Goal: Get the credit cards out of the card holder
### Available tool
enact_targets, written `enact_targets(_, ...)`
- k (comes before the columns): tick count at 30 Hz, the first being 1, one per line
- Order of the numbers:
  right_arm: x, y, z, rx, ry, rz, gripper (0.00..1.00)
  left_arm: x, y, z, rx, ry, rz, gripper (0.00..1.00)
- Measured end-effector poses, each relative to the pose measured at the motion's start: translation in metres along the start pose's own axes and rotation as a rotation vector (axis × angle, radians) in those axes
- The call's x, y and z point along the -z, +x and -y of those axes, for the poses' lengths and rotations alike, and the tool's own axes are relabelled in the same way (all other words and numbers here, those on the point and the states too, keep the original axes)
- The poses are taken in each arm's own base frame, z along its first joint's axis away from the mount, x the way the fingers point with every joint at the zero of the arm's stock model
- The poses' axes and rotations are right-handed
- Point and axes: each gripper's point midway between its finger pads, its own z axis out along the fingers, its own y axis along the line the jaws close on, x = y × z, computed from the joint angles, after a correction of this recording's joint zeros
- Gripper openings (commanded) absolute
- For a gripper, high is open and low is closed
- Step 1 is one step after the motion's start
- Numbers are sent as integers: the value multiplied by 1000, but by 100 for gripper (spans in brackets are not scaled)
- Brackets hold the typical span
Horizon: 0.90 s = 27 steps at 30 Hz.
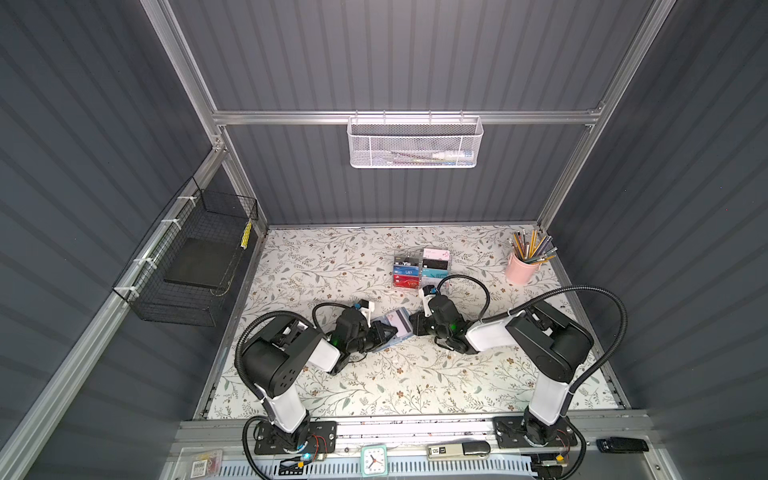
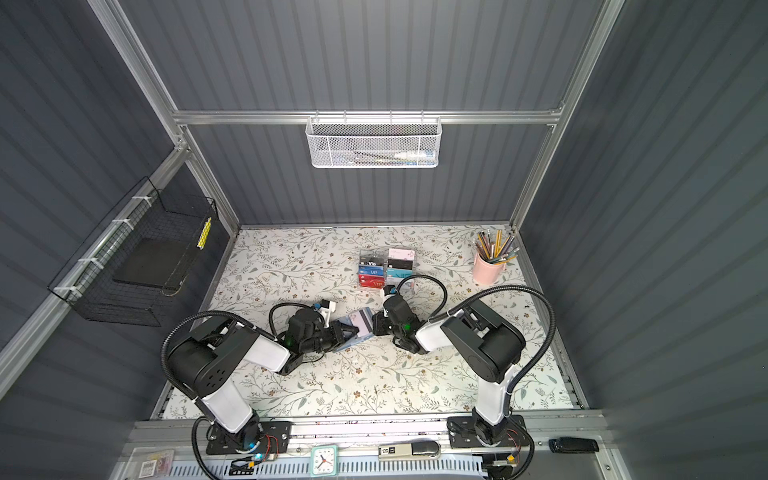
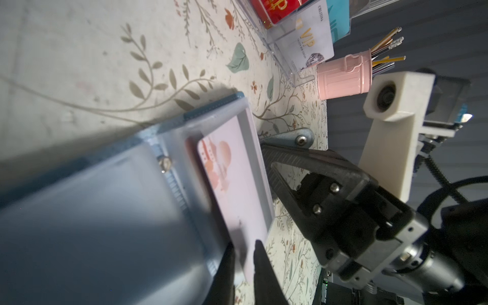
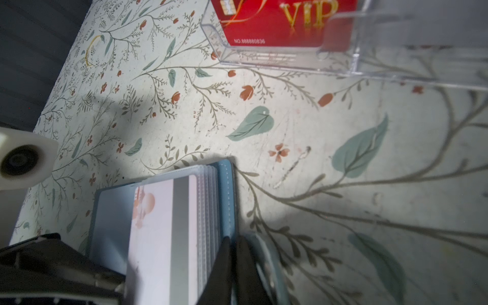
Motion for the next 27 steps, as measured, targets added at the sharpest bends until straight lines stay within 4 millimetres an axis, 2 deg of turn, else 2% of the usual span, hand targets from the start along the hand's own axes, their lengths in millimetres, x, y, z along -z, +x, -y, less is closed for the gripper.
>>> enact_targets(9,0,0,0,0,-1,0,9,-1,-2,2,2,2,15,9)
enact_targets(21,-3,-1,-2,0,-10,-2,9,5,-1,2,-8,-7,21,12)
enact_targets(24,-3,-1,-3,0,-12,-3,9,6,-1,1,-11,-10,20,6)
enact_targets(27,-3,-1,-3,0,-12,-3,9,6,0,1,-12,-11,18,5)
